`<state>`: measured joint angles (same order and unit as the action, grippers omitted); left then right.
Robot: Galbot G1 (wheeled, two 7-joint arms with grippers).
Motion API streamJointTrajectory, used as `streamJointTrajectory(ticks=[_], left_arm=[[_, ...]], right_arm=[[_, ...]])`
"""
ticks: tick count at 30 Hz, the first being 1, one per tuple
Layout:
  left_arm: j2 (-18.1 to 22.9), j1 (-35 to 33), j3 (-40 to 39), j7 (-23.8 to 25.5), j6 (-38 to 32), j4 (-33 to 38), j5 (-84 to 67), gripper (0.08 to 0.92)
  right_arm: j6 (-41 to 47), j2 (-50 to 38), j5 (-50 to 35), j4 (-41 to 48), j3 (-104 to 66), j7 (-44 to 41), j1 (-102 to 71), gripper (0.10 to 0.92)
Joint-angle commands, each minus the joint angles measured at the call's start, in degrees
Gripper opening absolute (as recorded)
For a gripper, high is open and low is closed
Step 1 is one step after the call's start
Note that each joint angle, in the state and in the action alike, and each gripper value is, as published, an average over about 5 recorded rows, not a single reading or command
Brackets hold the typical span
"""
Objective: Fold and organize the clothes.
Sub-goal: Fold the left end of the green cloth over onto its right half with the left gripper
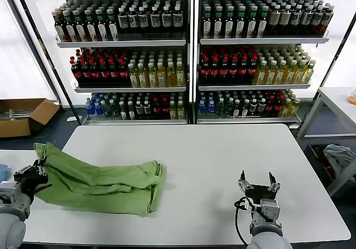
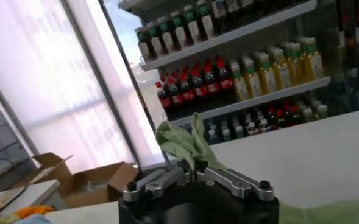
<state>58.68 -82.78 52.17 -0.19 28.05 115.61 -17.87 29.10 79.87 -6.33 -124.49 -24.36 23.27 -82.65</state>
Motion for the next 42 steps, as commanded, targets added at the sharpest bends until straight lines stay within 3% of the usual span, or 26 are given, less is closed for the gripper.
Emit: streamJointTrajectory(ticks=[1,6,11,31,42], left_arm=[[6.64,-0.86,-12.52,0.12,0.56,4.60,2.00,0.104],[11.86,1.29,-20.64,-0.31,1.88,5.21,3.85,0.104],[14.37,2.98,-25.15,-0.75,3.33,6.10,3.92,0.104],[17.59,3.73,-31.37,-0.60,3.98,6.54,6.38,0.104],[19.79,5.47,-32.87,0.47,3.00,-0.09,8.96,0.127]], right_arm=[[-0.20,0.15,0.15,-0.75,-0.76,0.03,-1.44,0.823],[-0.48,0.28,0.35,-1.26,-1.37,0.07,-2.52,0.823],[-0.82,0.47,0.38,-1.61,-2.10,0.14,-3.43,0.823],[-2.13,1.25,1.03,-0.53,-2.17,0.61,-5.39,0.823],[-2.69,1.31,1.19,-0.19,-2.06,0.61,-6.01,0.823]])
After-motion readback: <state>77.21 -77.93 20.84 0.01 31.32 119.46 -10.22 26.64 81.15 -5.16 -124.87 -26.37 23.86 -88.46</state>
